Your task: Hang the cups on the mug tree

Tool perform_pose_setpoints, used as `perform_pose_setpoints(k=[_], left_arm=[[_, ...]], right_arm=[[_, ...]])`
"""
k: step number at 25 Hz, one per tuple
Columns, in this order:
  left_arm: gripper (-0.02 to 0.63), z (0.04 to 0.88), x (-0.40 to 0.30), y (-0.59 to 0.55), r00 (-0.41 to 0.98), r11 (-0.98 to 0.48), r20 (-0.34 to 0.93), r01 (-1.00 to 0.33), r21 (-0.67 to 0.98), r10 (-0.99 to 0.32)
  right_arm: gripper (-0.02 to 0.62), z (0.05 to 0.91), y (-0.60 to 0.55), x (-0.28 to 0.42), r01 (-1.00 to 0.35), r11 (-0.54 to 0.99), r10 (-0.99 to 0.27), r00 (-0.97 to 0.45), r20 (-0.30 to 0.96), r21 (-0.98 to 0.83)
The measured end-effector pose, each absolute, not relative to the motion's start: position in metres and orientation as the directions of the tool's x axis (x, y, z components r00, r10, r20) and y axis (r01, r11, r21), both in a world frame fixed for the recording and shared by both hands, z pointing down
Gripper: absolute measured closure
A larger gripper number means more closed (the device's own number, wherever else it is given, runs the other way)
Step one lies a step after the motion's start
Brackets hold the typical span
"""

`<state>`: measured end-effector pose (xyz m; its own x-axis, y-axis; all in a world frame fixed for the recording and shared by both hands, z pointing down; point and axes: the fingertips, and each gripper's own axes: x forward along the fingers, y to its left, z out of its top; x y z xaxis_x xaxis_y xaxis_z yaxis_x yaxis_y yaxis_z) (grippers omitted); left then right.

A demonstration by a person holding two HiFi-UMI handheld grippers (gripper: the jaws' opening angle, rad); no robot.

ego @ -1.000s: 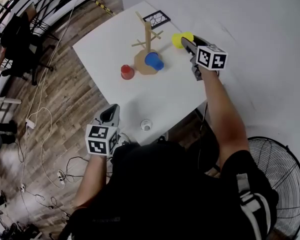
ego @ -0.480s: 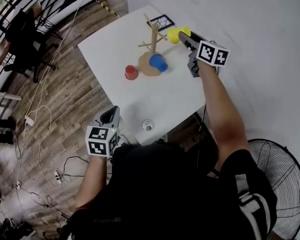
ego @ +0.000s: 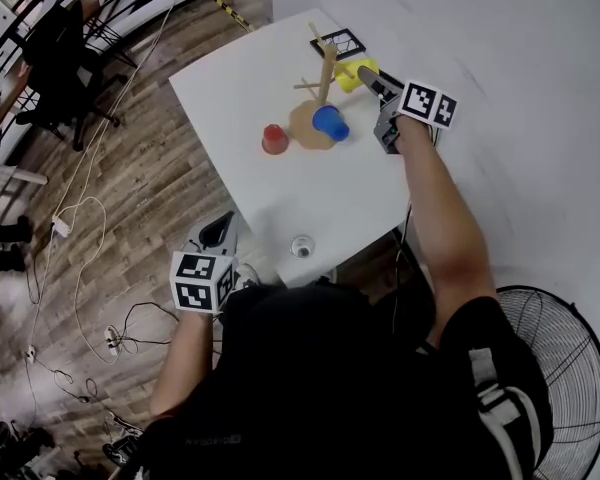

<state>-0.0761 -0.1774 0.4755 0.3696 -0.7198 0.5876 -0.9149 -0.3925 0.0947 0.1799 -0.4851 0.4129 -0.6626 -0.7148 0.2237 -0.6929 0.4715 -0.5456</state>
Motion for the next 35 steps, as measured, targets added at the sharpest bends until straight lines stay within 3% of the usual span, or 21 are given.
perform_pose_setpoints(k=[20,30,35], left_arm=[[0.591,0.476,-0.096,-0.174,0.364,-0.383,0.583,-0.919,0.096,-0.727],[0.591,0.477,-0.090,-0.185,0.422,-0.450,0.571,-0.887,0.100,-0.704],[0.591,0.478,-0.085,-0.192,0.452,-0.488,0.569,-0.867,0.099,-0.687]], right_arm=[[0.368,0.441,-0.480,0.181,-0.731,0.415,-0.723,-0.626,0.291,-0.541],[0.370,0.428,-0.445,0.180,-0.806,0.460,-0.754,-0.576,0.316,-0.373],[0.431,0.415,-0.409,0.169,-0.838,0.510,-0.782,-0.546,0.299,-0.197]])
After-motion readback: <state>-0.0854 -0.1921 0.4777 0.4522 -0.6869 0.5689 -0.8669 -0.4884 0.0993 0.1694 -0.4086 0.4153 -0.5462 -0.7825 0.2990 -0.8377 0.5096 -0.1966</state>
